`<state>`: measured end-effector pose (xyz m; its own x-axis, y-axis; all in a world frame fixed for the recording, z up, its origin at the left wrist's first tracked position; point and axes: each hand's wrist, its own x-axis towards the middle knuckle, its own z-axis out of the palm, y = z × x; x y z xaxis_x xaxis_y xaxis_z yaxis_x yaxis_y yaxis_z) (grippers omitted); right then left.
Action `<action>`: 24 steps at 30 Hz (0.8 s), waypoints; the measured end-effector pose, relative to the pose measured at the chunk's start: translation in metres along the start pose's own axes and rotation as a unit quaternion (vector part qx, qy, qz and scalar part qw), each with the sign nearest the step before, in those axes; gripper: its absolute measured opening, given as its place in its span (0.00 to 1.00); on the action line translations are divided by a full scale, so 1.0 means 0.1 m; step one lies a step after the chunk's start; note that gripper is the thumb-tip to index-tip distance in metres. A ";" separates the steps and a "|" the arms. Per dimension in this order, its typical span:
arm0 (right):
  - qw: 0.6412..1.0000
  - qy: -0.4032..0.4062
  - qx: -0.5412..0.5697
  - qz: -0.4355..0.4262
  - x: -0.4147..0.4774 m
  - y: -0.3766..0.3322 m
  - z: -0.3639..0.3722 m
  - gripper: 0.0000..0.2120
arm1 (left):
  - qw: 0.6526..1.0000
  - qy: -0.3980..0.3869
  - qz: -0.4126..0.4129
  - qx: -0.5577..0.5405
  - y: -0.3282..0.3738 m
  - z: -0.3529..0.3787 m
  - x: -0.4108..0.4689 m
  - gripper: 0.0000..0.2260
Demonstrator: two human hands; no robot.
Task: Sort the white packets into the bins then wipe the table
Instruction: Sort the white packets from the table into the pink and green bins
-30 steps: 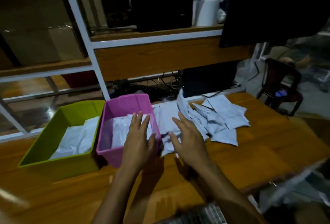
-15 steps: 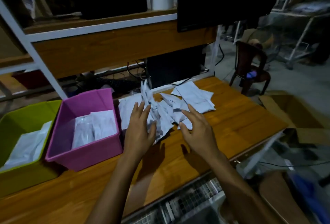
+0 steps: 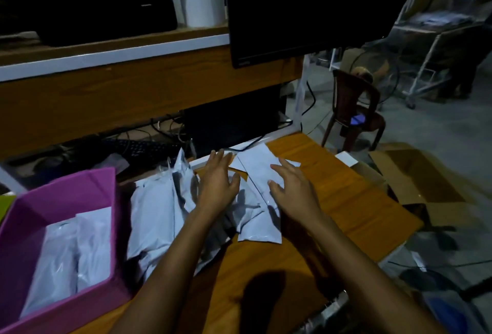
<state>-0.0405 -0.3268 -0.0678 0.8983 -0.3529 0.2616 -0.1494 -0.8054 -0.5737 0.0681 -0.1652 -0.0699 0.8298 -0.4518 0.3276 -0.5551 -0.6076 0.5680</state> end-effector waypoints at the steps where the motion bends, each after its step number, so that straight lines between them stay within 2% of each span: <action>1: 1.000 -0.008 -0.005 -0.004 0.11 0.05 0.02 0.21 | 1.000 -0.009 -0.009 0.000 -0.01 0.07 0.10 0.24; 7: 0.998 -0.055 -0.027 -0.025 0.80 0.38 0.27 0.22 | 0.994 -0.054 -0.093 0.014 -0.07 0.51 0.61 0.23; 11: 0.994 -0.107 -0.027 -0.019 1.15 0.61 0.52 0.23 | 0.984 -0.060 -0.164 0.017 -0.17 0.82 0.79 0.15; 16: 0.980 -0.172 -0.089 -0.049 1.34 0.94 0.94 0.32 | 0.944 -0.125 -0.236 0.195 -0.41 1.26 0.72 0.31; 20: 0.964 -0.206 -0.157 -0.057 1.18 1.13 1.23 0.31 | 0.945 -0.086 -0.229 0.217 -0.44 1.39 0.57 0.32; 24: 0.961 -0.184 -0.199 -0.061 1.13 1.25 1.40 0.28 | 0.942 -0.076 -0.244 0.218 -0.46 1.40 0.58 0.32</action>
<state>0.0999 -0.4003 -0.2188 0.9934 -0.1114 -0.0259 -0.1143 -0.9741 -0.1949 0.1334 -0.2547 -0.1831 0.9928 -0.1175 -0.0241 -0.1079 -0.9626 0.2487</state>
